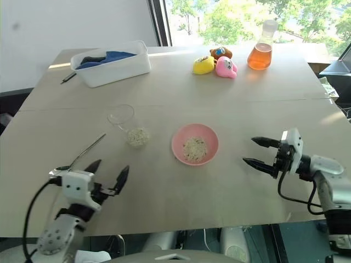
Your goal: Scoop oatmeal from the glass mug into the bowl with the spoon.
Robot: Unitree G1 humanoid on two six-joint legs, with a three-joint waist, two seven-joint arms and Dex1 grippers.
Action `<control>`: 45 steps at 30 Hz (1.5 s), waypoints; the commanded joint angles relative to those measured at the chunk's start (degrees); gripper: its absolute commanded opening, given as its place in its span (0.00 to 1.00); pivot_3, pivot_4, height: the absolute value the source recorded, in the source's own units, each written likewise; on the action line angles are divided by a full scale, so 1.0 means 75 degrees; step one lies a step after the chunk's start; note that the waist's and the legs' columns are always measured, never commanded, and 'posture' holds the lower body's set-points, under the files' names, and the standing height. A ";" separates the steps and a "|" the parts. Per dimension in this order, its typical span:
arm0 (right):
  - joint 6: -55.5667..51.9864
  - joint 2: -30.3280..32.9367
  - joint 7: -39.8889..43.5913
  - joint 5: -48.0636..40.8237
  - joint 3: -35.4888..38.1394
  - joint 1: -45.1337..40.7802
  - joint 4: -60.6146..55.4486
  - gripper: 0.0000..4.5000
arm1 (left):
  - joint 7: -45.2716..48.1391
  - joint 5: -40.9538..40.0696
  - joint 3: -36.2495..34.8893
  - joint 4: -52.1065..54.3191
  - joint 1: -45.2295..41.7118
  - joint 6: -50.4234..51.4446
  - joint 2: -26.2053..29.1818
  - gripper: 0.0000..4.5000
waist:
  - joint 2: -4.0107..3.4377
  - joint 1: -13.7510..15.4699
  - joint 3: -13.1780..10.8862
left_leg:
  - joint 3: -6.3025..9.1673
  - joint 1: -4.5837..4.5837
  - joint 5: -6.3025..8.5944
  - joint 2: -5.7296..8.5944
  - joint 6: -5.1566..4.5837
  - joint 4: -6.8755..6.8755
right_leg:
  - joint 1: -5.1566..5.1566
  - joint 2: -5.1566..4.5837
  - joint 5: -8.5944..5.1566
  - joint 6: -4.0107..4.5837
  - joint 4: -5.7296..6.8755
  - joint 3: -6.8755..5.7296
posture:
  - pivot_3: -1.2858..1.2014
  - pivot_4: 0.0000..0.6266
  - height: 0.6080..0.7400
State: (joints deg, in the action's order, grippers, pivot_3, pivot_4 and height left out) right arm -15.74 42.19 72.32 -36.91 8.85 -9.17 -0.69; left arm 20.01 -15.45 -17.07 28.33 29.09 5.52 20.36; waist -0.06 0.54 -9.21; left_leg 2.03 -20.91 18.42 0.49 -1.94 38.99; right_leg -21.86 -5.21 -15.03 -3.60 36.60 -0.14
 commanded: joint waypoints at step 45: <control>-0.1637 -0.0776 -0.1264 -0.1106 -0.0724 -0.1236 -0.3112 1.00 | 0.4079 -0.0235 -0.0272 -0.4723 -0.2720 0.3177 0.4717 0.24 | -0.0086 0.0007 0.0048 | 0.0007 -0.0089 -0.0031 0.0033 0.0048 0.0023 | -0.0123 0.0024 0.0003 -0.0005 0.0092 -0.0024 | 0.52 0.24 1.00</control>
State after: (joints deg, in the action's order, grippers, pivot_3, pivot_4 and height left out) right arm -28.56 35.85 62.50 -44.79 2.89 -17.81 -21.65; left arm 51.95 -20.21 -20.92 -5.05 6.57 28.27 56.07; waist -0.71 0.59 -8.85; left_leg 2.09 -21.54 18.20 0.74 -1.60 39.16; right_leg -22.78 -5.02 -15.01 -3.64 37.36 -0.31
